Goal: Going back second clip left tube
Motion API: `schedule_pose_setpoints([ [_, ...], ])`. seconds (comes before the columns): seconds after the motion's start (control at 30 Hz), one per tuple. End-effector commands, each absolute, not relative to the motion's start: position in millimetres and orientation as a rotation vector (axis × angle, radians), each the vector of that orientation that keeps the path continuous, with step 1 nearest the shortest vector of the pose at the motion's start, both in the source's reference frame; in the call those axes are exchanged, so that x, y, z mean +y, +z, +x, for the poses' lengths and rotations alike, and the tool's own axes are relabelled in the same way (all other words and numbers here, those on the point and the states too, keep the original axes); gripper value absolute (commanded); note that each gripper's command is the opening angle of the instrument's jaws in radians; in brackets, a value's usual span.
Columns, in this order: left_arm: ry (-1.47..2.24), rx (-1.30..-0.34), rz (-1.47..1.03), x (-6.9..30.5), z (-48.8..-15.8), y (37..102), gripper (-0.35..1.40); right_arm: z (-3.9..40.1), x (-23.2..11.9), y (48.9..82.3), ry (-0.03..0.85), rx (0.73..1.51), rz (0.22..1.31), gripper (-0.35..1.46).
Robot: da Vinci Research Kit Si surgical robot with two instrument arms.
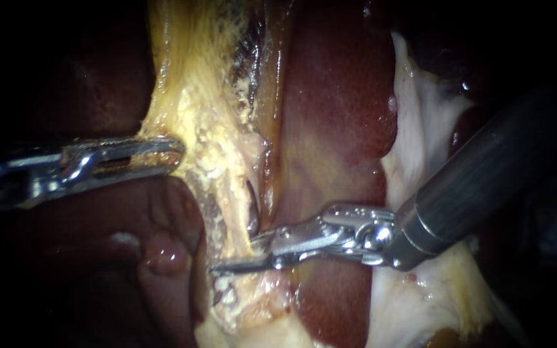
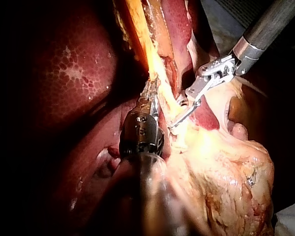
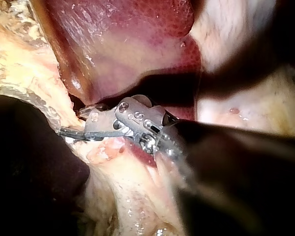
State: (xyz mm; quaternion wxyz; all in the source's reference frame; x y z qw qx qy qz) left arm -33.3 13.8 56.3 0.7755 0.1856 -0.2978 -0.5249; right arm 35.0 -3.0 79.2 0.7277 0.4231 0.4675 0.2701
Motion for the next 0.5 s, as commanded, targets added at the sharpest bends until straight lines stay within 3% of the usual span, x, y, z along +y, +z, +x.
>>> schedule_pose_setpoints([
  [0.03,-1.137,-0.644,0.401,13.8,-33.3,56.2,-0.35,35.0,-3.0,79.0,0.595,1.031,0.933,-0.35],
  [0.13,-1.137,-0.644,0.401,13.8,-33.3,56.2,-0.35,35.0,-3.1,78.9,0.593,1.031,0.936,-0.35],
  [0.17,-1.137,-0.644,0.401,13.8,-33.3,56.2,-0.35,35.0,-3.1,78.9,0.593,1.031,0.936,-0.25],
  [0.2,-1.137,-0.644,0.401,13.8,-33.3,56.2,-0.35,35.1,-3.1,78.9,0.593,1.031,0.935,0.03],
  [0.27,-1.137,-0.644,0.401,13.8,-33.3,56.2,-0.35,35.2,-3.0,78.9,0.569,1.045,0.908,0.34],
  [0.43,-1.137,-0.644,0.401,13.8,-33.3,56.2,-0.35,34.9,-2.5,78.5,0.495,1.105,0.843,0.51],
  [0.5,-1.137,-0.644,0.401,13.8,-33.3,56.2,-0.35,34.6,-2.3,78.4,0.417,1.141,0.789,0.53],
])
